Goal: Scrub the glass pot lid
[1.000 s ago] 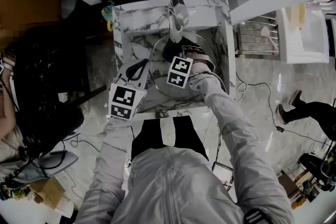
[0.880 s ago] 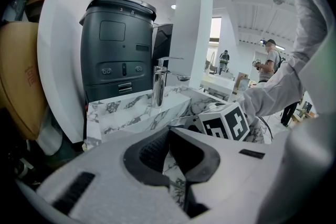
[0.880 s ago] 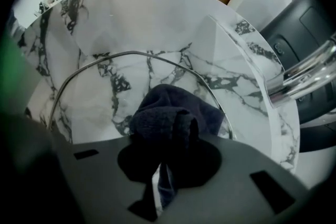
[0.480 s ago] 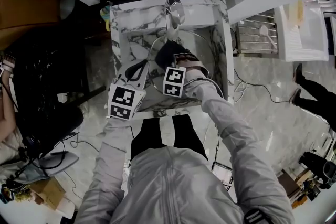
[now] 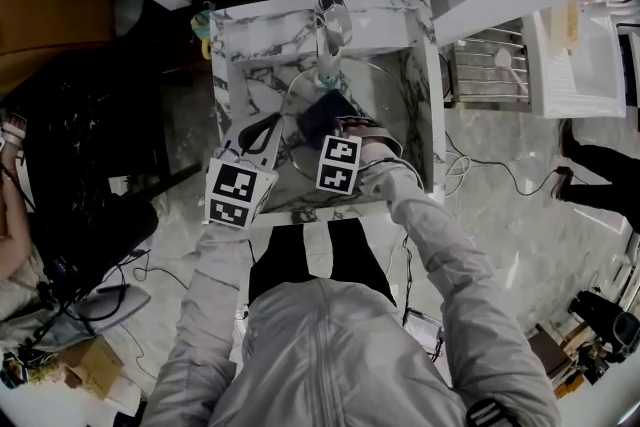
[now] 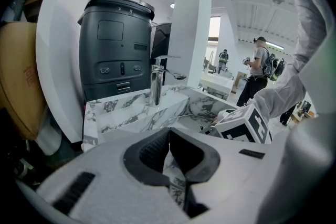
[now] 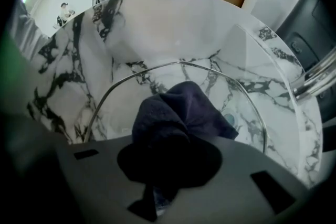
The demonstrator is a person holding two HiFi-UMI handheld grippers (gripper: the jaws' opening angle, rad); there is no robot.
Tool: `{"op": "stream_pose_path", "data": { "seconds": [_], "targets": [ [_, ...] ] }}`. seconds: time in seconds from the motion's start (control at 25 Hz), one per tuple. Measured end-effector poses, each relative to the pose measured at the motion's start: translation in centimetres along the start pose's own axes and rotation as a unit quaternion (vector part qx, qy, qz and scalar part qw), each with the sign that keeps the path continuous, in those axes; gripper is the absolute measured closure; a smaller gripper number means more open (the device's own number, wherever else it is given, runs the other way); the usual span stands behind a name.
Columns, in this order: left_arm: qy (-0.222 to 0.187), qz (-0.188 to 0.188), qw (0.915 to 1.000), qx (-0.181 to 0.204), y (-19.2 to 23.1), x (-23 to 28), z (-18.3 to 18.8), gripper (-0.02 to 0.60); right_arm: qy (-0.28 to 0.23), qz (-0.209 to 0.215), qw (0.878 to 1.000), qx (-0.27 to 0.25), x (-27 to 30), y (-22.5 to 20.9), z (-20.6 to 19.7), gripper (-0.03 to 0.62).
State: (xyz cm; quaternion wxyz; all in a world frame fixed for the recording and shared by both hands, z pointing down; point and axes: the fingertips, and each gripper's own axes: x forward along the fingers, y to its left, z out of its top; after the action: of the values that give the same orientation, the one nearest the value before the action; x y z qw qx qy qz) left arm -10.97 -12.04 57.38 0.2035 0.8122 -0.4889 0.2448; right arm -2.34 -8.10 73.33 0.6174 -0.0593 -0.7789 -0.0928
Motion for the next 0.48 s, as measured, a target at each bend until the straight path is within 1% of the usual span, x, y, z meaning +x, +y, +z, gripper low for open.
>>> {"op": "stream_pose_path", "data": {
  "seconds": [0.2, 0.36, 0.48],
  "targets": [
    [0.002, -0.001, 1.0, -0.003, 0.0, -0.1, 0.0, 0.555, -0.021, 0.057, 0.997, 0.05, -0.6, 1.8, 0.2, 0.531],
    [-0.002, -0.003, 1.0, -0.002, 0.0, -0.1, 0.2, 0.555, -0.031, 0.089, 0.993, 0.066, -0.9, 2.9, 0.5, 0.531],
    [-0.003, -0.003, 1.0, 0.0, -0.1, -0.3, 0.3, 0.555, -0.042, 0.128, 0.987, 0.087, -1.4, 4.1, 0.6, 0.531]
  ]
}}
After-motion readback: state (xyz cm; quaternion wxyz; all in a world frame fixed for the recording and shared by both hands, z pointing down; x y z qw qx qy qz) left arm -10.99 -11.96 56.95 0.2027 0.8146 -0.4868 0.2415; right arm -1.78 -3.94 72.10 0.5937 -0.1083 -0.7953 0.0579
